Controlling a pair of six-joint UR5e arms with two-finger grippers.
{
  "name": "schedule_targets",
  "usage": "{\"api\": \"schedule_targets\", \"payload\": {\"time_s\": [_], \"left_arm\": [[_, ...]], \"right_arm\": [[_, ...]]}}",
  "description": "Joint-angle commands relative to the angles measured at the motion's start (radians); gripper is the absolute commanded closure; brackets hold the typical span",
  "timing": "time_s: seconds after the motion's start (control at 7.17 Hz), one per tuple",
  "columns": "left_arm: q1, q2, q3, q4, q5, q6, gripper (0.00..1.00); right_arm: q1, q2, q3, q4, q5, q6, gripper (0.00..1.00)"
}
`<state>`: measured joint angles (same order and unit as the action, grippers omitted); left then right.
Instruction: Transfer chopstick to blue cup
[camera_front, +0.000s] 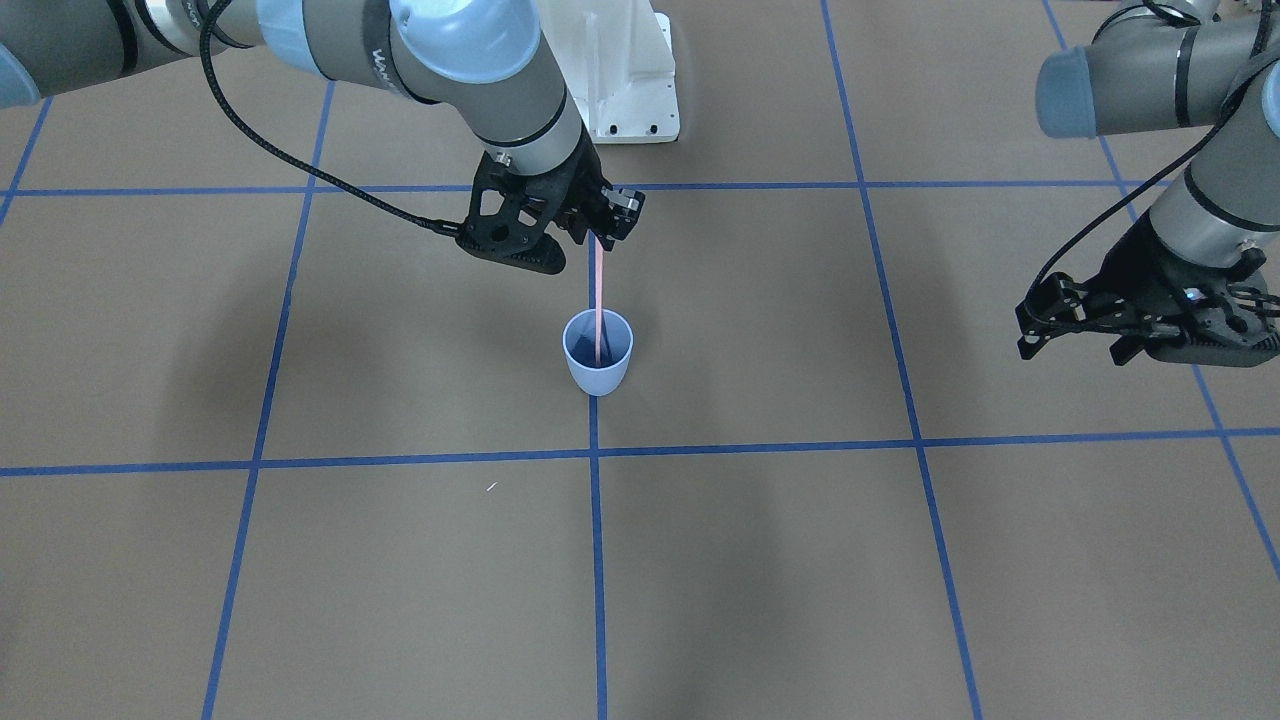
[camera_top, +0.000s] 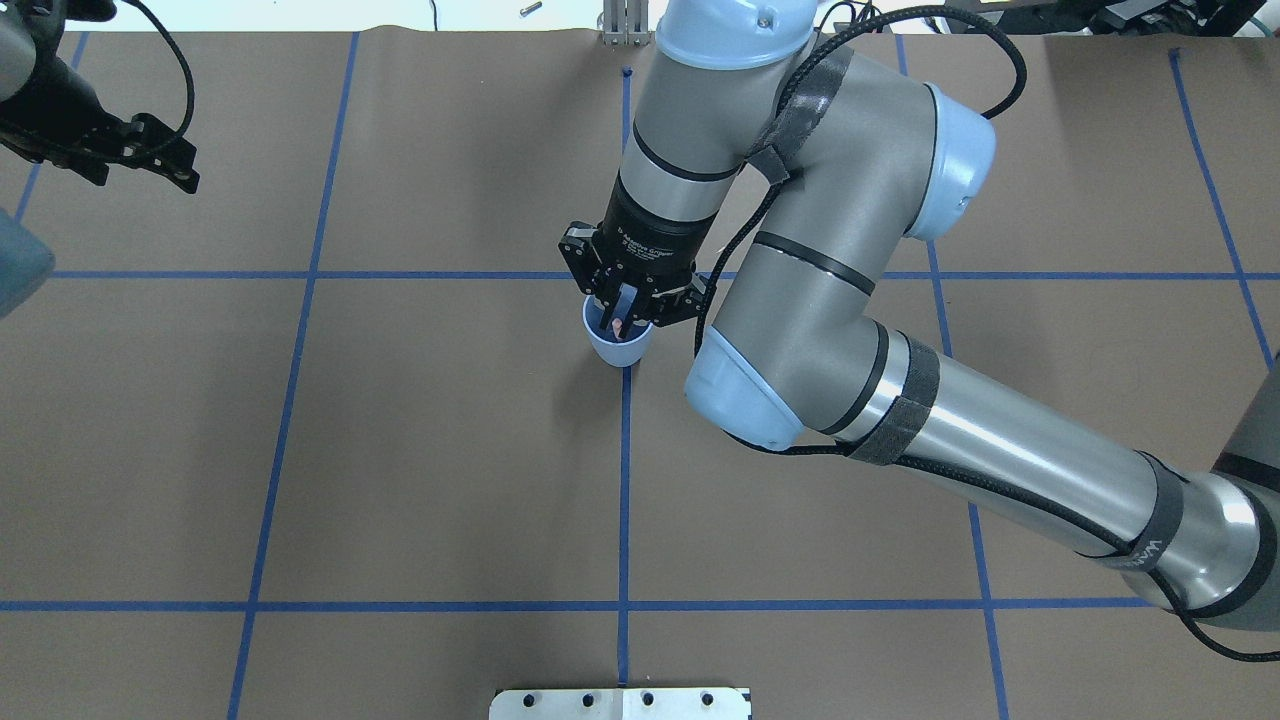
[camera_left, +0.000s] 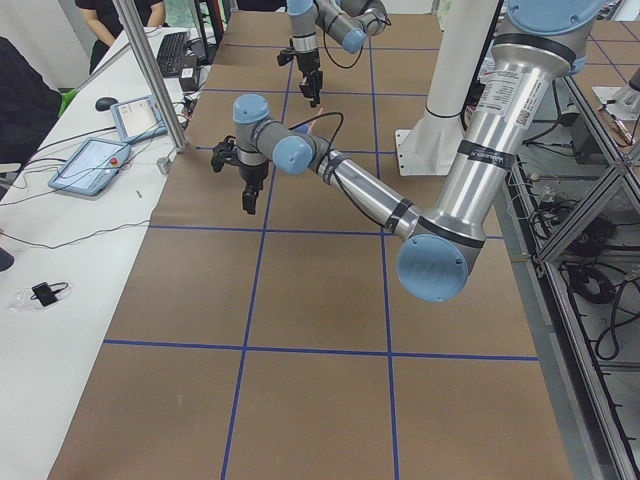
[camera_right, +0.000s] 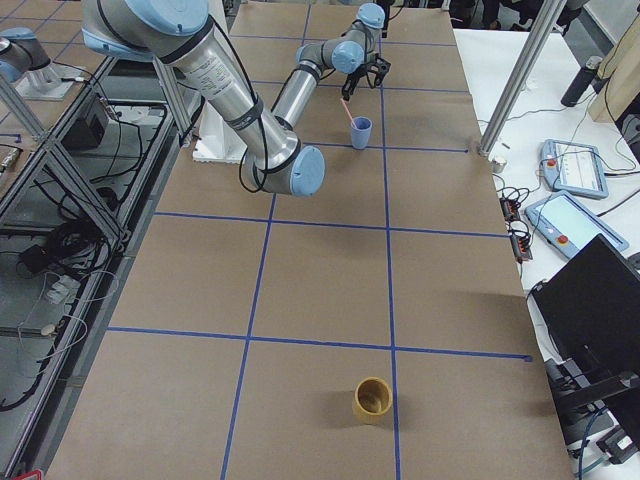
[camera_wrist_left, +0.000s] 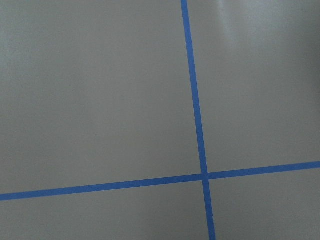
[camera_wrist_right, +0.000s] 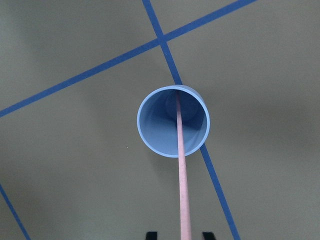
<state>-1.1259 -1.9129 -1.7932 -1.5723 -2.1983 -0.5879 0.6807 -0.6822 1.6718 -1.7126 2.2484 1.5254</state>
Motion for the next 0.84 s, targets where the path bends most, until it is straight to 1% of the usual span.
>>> {"api": "schedule_targets", "payload": {"time_s": [0.0,0.14,0.28,0.42,0.56,0.7], "left_arm": [[0.0,0.0,-0.002,0.0,-0.001,0.0,0.02],[-0.005,-0.004,-0.002,0.003,-0.001,0.0,0.02],[-0.017,-0.003,0.002,0.002,-0.001,0.002,0.02],[-0.037,0.0,0.002,0.008,-0.003,0.066,0.02],[-0.063,0.02,0.005,0.015,-0.006,0.101,0.02],[-0.078,0.043,0.015,0.011,-0.008,0.105,0.02]], "right_arm": [[0.025,0.003,0.046,0.004,-0.012,-0.023,0.0],[0.048,-0.011,0.086,0.002,-0.068,-0.103,0.0],[0.104,-0.064,0.115,0.002,-0.087,-0.201,0.0],[0.179,-0.186,0.181,0.001,-0.079,-0.349,0.0],[0.266,-0.292,0.209,0.001,-0.064,-0.489,0.0],[0.351,-0.383,0.207,0.005,-0.012,-0.581,0.0]]}}
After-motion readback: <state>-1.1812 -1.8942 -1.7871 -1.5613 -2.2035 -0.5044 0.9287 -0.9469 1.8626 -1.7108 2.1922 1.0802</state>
